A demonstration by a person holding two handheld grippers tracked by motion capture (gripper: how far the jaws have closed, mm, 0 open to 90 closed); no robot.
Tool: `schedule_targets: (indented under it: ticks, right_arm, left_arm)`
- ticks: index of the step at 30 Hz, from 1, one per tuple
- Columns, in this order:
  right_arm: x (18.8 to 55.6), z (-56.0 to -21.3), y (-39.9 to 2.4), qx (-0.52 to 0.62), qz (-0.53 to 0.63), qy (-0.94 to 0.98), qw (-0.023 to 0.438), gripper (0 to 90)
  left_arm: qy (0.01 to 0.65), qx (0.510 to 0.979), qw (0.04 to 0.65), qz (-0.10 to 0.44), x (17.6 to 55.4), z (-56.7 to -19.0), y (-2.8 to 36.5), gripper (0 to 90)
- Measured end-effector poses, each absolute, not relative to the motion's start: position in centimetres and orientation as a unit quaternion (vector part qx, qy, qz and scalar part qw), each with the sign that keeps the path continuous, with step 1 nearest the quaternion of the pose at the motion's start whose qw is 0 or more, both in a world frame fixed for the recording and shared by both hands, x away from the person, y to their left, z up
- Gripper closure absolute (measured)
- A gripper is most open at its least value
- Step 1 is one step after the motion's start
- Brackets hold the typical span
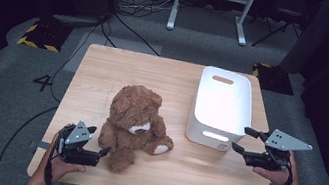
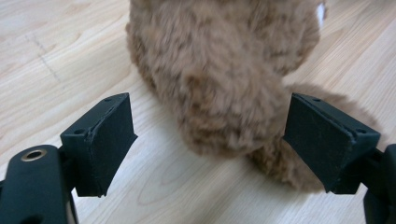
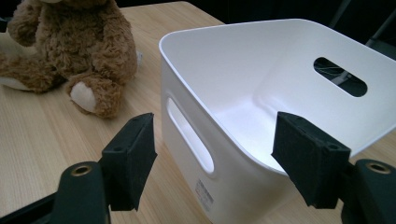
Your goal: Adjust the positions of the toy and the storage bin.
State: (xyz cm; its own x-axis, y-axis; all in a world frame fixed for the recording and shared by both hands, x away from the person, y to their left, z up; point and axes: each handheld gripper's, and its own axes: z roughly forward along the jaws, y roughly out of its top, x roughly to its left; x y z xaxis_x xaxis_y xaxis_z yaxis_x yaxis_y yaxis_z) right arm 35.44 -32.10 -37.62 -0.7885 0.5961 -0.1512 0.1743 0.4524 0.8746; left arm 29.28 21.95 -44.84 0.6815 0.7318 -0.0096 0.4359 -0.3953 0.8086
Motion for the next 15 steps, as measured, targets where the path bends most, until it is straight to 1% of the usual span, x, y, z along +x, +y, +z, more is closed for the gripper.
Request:
schedule_targets:
  ticks: [6,15]
  right_arm:
    - [35.9,-37.8,-30.4,0.223,0.462,0.832,0.211,29.9]
    - [36.9,-38.5,-28.2,0.215,0.44,0.85,0.194,29.8]
  left_arm:
    - [0.349,0.806,0.442,0.181,29.7,-43.8,21.5,16.1]
    - [0.333,0.807,0.451,0.185,30.6,-42.7,20.2,15.8]
